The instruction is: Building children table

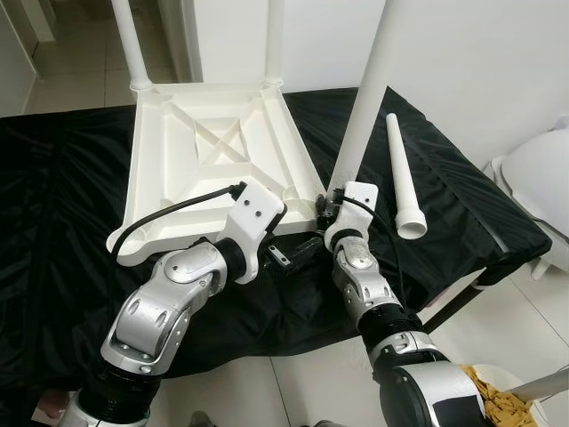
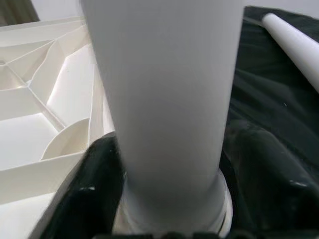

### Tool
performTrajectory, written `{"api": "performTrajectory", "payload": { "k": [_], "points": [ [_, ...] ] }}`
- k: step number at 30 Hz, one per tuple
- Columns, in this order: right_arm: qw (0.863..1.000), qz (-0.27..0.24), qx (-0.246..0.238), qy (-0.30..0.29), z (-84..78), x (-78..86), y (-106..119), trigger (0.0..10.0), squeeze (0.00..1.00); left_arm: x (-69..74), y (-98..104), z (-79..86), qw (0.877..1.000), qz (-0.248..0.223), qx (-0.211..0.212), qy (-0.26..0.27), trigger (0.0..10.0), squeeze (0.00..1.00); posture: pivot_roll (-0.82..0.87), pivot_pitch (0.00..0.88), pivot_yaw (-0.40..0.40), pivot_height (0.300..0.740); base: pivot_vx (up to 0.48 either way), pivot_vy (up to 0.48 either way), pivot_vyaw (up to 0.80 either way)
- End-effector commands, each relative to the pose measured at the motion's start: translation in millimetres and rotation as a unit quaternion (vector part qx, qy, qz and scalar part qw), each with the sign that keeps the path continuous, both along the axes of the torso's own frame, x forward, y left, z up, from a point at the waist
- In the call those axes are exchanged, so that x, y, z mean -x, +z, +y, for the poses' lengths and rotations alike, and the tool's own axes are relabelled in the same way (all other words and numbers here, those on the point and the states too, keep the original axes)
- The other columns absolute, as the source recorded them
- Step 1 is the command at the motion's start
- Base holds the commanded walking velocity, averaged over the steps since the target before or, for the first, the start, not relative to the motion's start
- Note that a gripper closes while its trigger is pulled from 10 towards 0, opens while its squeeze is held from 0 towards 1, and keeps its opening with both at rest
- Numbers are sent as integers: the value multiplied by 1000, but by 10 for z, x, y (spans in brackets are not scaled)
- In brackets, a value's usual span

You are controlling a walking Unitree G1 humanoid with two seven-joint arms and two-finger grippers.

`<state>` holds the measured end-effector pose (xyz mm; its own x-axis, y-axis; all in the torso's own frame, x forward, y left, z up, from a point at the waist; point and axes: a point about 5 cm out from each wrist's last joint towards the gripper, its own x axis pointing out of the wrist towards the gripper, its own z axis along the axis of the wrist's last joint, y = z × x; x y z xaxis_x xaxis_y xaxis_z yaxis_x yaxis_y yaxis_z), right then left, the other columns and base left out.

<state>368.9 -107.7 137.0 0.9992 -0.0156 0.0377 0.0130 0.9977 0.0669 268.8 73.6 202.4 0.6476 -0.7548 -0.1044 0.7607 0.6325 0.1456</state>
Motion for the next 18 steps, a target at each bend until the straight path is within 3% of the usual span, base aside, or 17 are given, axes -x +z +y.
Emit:
{"api": "performTrajectory", "payload": {
  "k": [1,5,6,7,9,14,18],
  "points": [
    [1000,-11,-10,6,-48,-8,39,10000,1000,-24,3,15,1000,-3,-4,13,10000,0,-9,38,-35,740,0,0,0],
    [999,-14,-4,38,-86,-26,68,10000,1000,-23,2,26,1000,-2,-5,13,10000,0,-8,41,-31,740,0,0,0],
    [998,-16,5,67,-96,-32,84,10000,0,-23,3,28,1000,-2,-5,14,10000,0,-9,41,-29,740,0,0,0],
    [998,-16,5,67,-96,-32,84,10000,0,-23,3,28,1000,-2,-5,14,10000,0,-9,41,-29,740,0,0,0],
    [989,-19,5,145,-81,-31,126,10000,0,-23,4,30,1000,-2,-6,13,10000,0,-11,42,-28,740,0,0,0],
    [982,-20,5,187,-90,-37,160,10000,0,-27,8,30,1000,-3,-5,14,10000,0,-14,42,-27,740,0,0,0],
    [968,-32,39,247,-161,-42,207,10000,0,-32,12,23,1000,-3,-5,13,10000,0,-16,40,-26,740,0,0,0]
  ]
}}
